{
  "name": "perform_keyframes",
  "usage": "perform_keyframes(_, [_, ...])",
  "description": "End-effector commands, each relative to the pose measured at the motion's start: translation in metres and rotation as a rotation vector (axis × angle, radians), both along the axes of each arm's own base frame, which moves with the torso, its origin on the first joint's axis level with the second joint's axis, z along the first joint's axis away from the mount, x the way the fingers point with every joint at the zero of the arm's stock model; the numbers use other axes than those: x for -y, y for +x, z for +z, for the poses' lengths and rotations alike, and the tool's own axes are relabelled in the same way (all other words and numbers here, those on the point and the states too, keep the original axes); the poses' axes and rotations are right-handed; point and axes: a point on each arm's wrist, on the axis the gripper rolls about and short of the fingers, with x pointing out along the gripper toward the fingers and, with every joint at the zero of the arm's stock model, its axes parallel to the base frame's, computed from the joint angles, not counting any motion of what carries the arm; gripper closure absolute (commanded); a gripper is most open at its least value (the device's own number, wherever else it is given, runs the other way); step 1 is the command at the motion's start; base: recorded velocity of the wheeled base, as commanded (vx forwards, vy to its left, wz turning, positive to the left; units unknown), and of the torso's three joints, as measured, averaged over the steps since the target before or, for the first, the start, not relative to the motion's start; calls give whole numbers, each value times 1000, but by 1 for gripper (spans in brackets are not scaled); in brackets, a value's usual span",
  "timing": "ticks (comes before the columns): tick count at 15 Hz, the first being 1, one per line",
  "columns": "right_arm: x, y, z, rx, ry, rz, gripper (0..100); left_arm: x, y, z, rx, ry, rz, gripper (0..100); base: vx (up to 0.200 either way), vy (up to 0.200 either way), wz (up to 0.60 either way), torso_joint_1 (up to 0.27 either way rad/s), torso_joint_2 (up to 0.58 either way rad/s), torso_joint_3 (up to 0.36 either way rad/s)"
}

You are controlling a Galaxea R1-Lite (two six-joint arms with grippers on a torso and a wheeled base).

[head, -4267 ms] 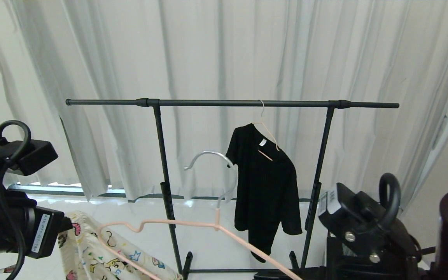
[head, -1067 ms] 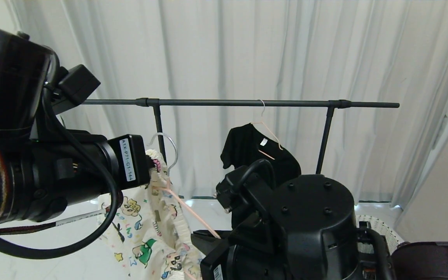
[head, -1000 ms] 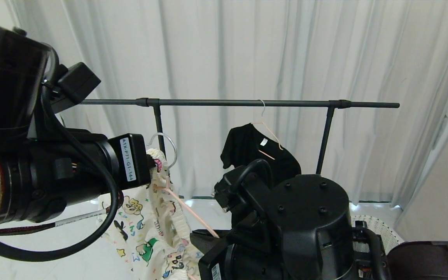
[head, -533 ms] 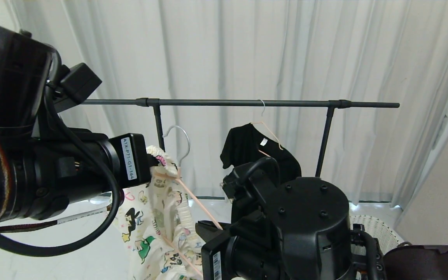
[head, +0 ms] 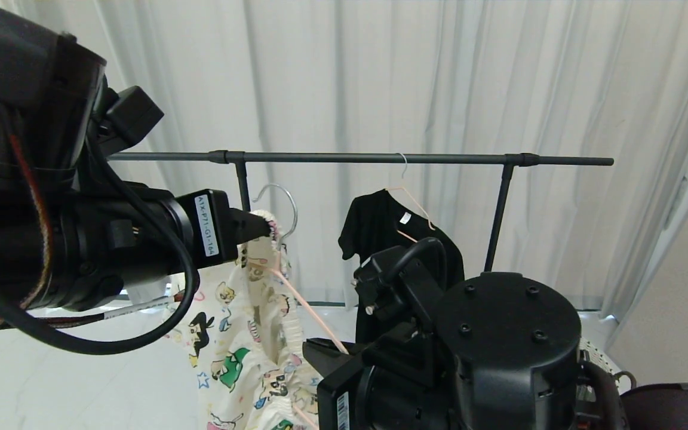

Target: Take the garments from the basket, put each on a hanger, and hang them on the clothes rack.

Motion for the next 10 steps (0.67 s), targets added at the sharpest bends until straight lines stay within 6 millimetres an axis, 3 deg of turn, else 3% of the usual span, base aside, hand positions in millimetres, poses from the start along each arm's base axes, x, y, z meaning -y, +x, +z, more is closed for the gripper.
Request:
perform_keyframes(1, [2,-1,5,8,19,1,100,1,0,0,1,2,-5,0,0,0,0,0,0,0])
perform_keyframes(6, [5,2,10,17,41,-11,100,-3,-2,-11,21,184,-95,0,0,0,0,0,0,0])
perform_keyframes(10, [10,8,11,26,39,-55,100,-5,-2,-14,21,222,-108,0,0,0,0,0,0,0])
